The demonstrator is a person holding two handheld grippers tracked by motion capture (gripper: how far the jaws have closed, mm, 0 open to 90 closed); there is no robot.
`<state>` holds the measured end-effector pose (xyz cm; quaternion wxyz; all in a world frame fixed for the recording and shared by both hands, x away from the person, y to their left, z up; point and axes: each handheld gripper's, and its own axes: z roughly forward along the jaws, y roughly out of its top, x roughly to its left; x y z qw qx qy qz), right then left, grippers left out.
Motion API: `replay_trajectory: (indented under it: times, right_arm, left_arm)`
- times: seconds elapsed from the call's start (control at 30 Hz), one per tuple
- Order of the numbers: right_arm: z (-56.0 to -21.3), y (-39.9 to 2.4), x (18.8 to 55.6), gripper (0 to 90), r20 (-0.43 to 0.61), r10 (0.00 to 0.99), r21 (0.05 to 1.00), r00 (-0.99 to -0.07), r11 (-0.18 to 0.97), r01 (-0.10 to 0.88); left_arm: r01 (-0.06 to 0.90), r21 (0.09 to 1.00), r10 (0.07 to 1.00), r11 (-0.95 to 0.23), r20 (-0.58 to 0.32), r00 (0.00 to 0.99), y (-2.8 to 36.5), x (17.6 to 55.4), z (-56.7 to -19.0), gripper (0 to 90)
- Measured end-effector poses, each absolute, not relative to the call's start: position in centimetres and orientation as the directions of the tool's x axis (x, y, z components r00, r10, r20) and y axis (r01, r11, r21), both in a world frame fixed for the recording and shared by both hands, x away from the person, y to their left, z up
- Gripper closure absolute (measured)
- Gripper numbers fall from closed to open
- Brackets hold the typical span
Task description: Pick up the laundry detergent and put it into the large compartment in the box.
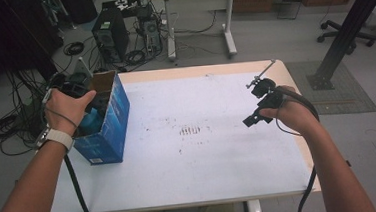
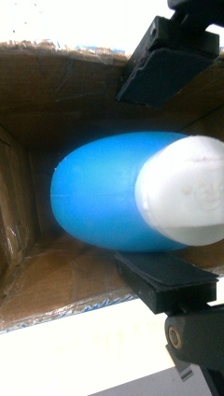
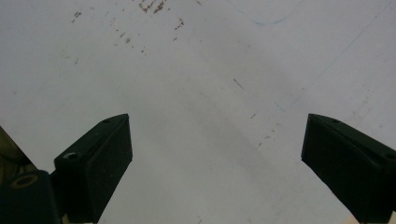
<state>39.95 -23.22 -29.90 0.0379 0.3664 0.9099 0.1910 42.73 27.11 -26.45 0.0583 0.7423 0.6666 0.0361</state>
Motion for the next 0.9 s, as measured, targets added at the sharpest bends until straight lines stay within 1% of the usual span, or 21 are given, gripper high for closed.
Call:
replay_trajectory:
  times: [0.5, 0.73, 0.9]
  right_arm:
    - [-29.8, -23.3, 39.8, 8.8, 0.069, 0.681, 0.373, -0.729, 0.66, 0.652]
    - [-29.6, -23.3, 39.7, 8.8, 0.067, 0.682, 0.378, -0.728, 0.658, 0.651]
    - [-29.5, -23.3, 39.7, 8.8, 0.066, 0.682, 0.377, -0.729, 0.659, 0.65]
  left_arm:
    - [0.982, 0.144, 0.992, -0.122, -0.021, 0.126, 27.0, 42.6, -25.8, 16.3]
    - [0.981, 0.139, 0.991, -0.132, -0.016, 0.136, 27.1, 42.5, -25.5, 13.1]
    - [0.98, 0.151, 0.991, -0.13, -0.013, 0.133, 27.2, 42.3, -25.0, 11.0]
